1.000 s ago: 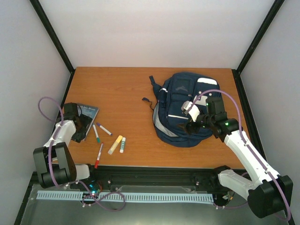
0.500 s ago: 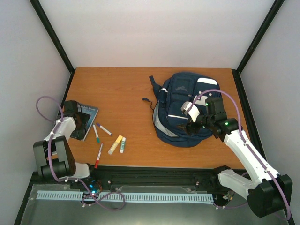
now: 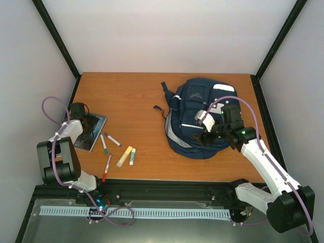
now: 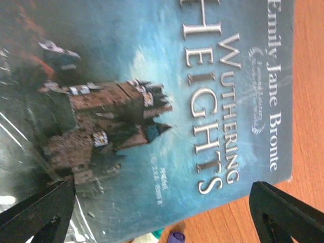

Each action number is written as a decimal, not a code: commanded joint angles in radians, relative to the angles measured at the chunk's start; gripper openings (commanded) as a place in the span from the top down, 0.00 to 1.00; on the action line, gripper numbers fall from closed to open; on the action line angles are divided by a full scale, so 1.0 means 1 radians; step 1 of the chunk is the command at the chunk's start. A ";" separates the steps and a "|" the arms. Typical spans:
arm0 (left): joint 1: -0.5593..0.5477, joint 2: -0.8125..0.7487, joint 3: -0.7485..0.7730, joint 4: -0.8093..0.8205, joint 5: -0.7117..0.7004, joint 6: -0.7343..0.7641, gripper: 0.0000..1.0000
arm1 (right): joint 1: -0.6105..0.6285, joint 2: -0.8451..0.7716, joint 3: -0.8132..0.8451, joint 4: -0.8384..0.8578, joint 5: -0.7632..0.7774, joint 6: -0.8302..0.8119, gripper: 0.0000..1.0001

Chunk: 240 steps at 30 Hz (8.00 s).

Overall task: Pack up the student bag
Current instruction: Move the book to the center of the board, then pick up the book from the center of the board.

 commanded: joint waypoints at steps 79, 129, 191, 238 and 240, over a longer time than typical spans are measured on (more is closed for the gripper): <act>-0.348 0.268 0.134 0.000 0.133 0.118 0.14 | -0.009 0.053 0.034 -0.034 -0.063 -0.021 0.22; -0.039 0.758 0.968 -0.282 0.137 0.579 0.02 | -0.009 0.064 0.035 -0.008 -0.089 0.054 0.14; -0.441 0.310 0.059 0.346 0.365 0.167 0.12 | 0.222 1.453 1.233 -0.179 -0.010 0.488 0.57; -0.527 0.201 -0.066 0.999 0.656 -0.120 0.31 | 0.223 1.563 1.209 -0.211 -0.303 0.524 0.81; -0.533 0.205 -0.062 0.997 0.645 -0.122 0.34 | 0.223 1.560 1.207 -0.211 -0.301 0.521 0.82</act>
